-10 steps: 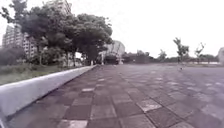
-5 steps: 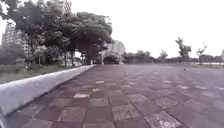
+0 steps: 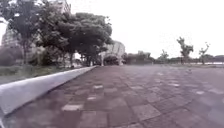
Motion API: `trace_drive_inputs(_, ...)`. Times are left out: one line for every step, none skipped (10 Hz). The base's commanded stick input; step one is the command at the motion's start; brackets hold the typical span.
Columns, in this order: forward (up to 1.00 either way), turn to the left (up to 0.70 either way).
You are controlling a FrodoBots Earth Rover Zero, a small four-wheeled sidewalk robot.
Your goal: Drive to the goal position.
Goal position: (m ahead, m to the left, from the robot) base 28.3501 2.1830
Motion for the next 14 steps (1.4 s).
trace_drive_inputs(1.0,0.0)
trace_drive_inputs(1.0,0.0)
trace_drive_inputs(1.0,0.0)
trace_drive_inputs(1.0,0.0)
trace_drive_inputs(1.0,0.0)
trace_drive_inputs(1.0,0.0)
trace_drive_inputs(1.0,0.0)
trace_drive_inputs(1.0,0.0)
trace_drive_inputs(1.0,0.0)
trace_drive_inputs(1.0,0.0)
trace_drive_inputs(1.0,0.0)
trace_drive_inputs(1.0,0.0)
trace_drive_inputs(1.0,0.0)
trace_drive_inputs(1.0,0.0)
